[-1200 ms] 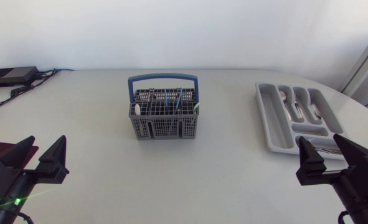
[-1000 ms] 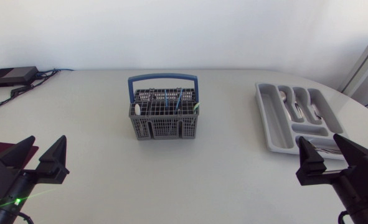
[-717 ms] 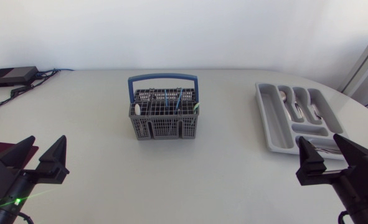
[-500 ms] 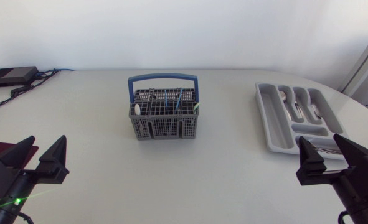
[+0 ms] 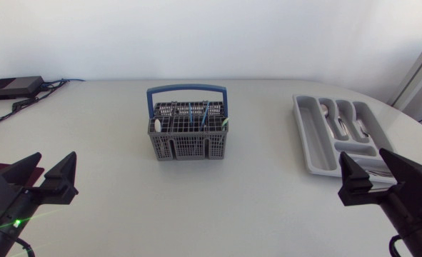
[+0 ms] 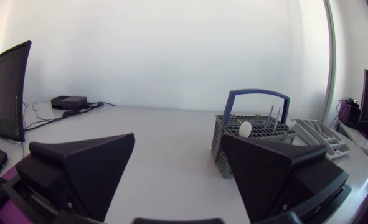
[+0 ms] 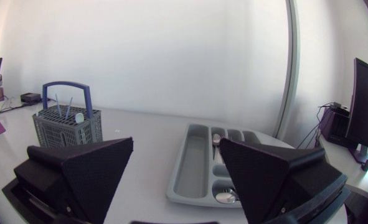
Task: Transfer all utensils from the basket to the drawer tray.
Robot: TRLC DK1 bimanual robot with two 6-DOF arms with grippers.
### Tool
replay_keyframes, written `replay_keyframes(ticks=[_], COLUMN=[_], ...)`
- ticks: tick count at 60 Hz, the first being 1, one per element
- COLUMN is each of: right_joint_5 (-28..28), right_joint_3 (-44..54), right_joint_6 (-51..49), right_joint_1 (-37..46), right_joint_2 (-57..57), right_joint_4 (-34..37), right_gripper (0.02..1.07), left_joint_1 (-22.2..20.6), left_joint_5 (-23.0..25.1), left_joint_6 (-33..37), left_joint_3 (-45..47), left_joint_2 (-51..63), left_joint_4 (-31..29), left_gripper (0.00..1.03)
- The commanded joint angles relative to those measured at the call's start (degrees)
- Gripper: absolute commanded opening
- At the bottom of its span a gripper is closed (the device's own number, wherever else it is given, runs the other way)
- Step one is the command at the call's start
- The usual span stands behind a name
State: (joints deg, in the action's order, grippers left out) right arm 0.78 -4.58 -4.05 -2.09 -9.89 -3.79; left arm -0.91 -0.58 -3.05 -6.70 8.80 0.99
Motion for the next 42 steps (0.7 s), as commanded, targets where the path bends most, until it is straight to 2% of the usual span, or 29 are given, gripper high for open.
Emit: replay_keyframes(ticks=[1,16,29,42], right_joint_5=[1.25,3.35,6.87,9.16], right_joint_3=[-4.12,-14.05,-19.94,-29.08], right_joint_6=[2.12,6.60,11.61,20.23], right_joint_1=[-1.25,-6.26,-13.12,-20.06], right_joint_2=[-6.11,-24.65,-33.79,-44.69], right_joint_4=[-2.27,-2.80,-2.18,4.06], right_gripper=[1.02,1.02,1.02,1.02], left_joint_1=[0.38,0.29,-0.50,-3.58], left_joint_5=[-0.56,-0.56,-1.27,-1.79], left_joint_6=[-1.17,-4.51,-6.00,-7.15], left_joint_3=[-3.94,-11.93,-17.91,-17.38], left_joint_2=[3.95,18.89,26.80,28.91], left_joint_4=[0.68,-0.38,-2.84,-3.63], left_gripper=[0.97,0.96,0.96,0.96])
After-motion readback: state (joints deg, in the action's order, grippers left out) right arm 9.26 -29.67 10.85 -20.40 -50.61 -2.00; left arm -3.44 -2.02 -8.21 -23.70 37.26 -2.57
